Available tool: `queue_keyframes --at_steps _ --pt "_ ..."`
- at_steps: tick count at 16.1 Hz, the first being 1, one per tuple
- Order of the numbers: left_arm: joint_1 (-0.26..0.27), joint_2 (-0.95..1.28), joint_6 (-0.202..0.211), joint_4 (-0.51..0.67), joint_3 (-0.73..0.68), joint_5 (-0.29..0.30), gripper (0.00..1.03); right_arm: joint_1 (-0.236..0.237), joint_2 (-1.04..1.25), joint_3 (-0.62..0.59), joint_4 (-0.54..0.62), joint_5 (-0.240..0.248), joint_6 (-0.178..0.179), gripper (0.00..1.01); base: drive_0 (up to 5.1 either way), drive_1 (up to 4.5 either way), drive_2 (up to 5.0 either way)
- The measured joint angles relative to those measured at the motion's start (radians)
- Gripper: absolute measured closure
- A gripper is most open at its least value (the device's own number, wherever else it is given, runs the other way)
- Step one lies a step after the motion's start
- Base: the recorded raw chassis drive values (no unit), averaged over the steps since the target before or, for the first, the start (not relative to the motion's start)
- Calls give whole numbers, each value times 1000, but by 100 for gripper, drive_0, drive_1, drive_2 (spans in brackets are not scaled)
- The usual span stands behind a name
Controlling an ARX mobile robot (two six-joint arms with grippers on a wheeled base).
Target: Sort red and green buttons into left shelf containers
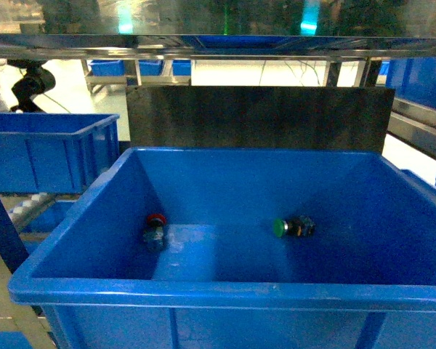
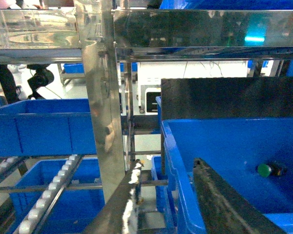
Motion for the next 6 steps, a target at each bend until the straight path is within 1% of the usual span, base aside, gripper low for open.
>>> queue_keyframes --at_steps 3,4,5,6 --pt "0 0 0 0 0 0 37 0 0 0 0 0 0 38 0 0 0" --pt "0 0 0 0 0 0 22 0 0 0 0 0 0 25 0 0 0" --pt "0 0 0 0 0 0 12 0 0 0 0 0 0 12 0 0 0" --pt "0 0 1 0 0 0 3 0 0 0 0 0 0 1 0 0 0"
